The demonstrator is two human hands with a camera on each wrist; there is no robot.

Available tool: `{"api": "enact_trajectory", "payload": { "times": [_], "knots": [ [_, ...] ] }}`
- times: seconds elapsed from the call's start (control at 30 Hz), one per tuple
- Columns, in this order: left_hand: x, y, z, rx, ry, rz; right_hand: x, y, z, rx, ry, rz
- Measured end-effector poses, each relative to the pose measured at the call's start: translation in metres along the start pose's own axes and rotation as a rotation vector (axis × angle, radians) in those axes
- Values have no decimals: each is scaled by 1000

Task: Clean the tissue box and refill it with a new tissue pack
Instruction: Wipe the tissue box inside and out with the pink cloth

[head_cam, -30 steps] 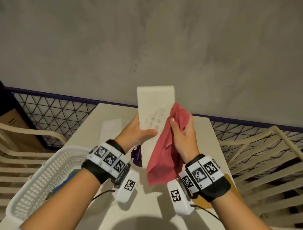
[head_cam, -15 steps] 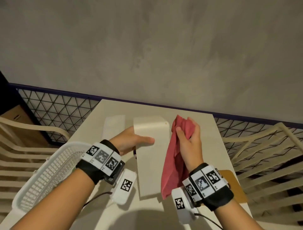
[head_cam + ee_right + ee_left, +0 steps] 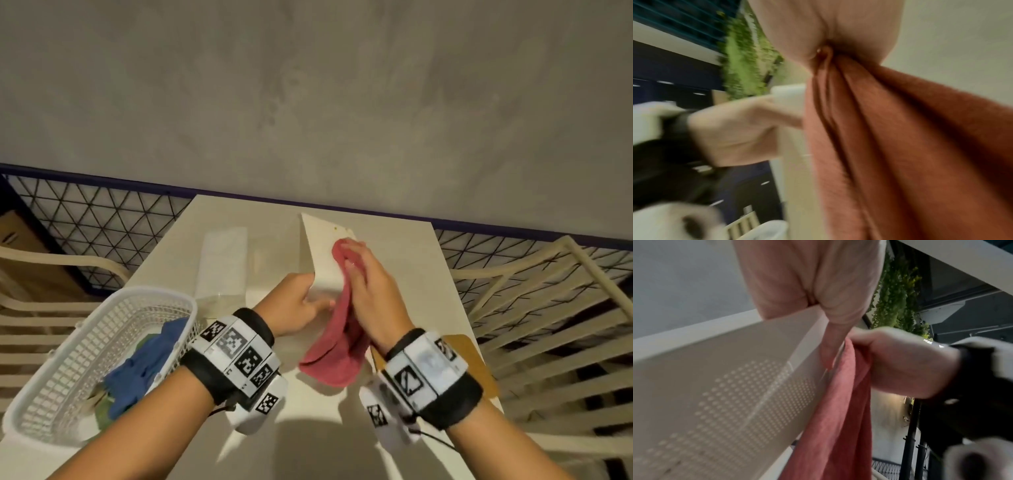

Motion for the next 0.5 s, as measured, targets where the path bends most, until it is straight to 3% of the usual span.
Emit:
{"api": "enact_trajectory", "payload": {
  "times": [0.07, 0.13, 0.33, 0.4, 0.5],
  "knots": [
    [-3, 3, 2, -80, 20, -5, 10, -13, 20, 2, 159, 72],
    [-3, 4, -3, -100, 3, -12, 4, -13, 25, 15, 221, 97],
    [1, 11, -9, -187, -125, 19, -36, 10, -9, -204, -47, -20],
    [-2, 12, -10, -213, -125, 35, -26, 6, -7, -211, -22, -13],
    [-5, 9, -11, -313, -72, 92, -6, -9, 10, -140, 164, 60]
  ]
}}
Point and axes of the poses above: each hand's wrist, its own x-axis away from the middle knuckle, its own y-axis out of the back of the hand, z = x × y, the point moved 3 cm from there along -x, towards the middle knuckle, and after that the axes turned 4 degrees about y, right-handed, at the moved point
